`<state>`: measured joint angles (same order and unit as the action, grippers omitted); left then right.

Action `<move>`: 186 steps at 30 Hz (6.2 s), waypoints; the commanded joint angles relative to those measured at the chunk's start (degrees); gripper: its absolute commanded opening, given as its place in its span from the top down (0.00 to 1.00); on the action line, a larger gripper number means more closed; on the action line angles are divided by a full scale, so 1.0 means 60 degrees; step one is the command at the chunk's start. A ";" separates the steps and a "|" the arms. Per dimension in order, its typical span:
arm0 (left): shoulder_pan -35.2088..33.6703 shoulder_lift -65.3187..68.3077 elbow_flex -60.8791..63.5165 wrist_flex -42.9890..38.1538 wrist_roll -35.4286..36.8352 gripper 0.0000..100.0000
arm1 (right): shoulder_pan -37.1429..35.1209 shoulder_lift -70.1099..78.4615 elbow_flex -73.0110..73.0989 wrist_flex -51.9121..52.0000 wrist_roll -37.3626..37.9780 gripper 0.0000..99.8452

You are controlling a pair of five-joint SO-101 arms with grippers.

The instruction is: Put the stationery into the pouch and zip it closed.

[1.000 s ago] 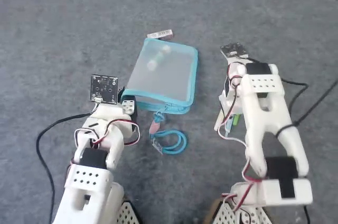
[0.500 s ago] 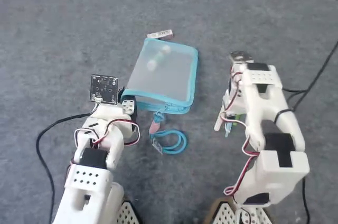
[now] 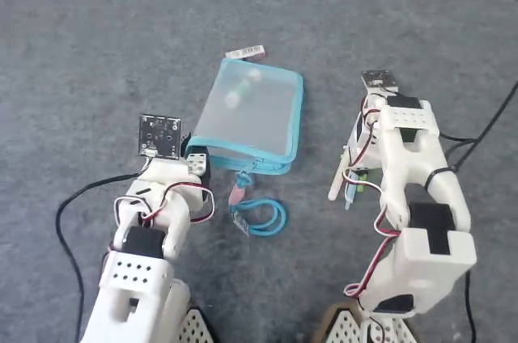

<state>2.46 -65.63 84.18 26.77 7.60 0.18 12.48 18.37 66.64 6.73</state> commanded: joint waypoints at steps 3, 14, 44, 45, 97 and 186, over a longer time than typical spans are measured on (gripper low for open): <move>-0.0044 -0.0132 -0.0476 0.0073 0.0117 0.99 | -0.0227 0.0564 -0.0352 -0.0476 -0.0117 0.80; -0.0015 -0.0132 -0.0476 0.0073 0.0117 0.99 | 0.0447 0.1194 -0.0894 0.0095 -0.0015 1.00; 0.0000 -0.0073 -0.0462 -0.0059 0.0176 0.99 | -0.6645 -0.6835 -0.1304 0.6044 0.2462 0.99; -0.0044 -0.0073 -0.0462 -0.0176 0.0190 0.99 | -0.6689 -0.6835 -0.1172 0.6044 0.2462 0.99; 0.0073 -0.0073 -0.0403 -0.0220 0.0308 0.99 | -0.5004 -0.3201 -0.3590 0.6059 0.1392 0.99; 0.0674 -0.0147 -0.0066 -0.0205 -0.0425 0.99 | -0.0110 -0.0212 0.0762 0.0256 -0.0249 0.99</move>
<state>7.03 -65.54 85.41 26.77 3.82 -2.11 12.22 22.86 68.22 5.23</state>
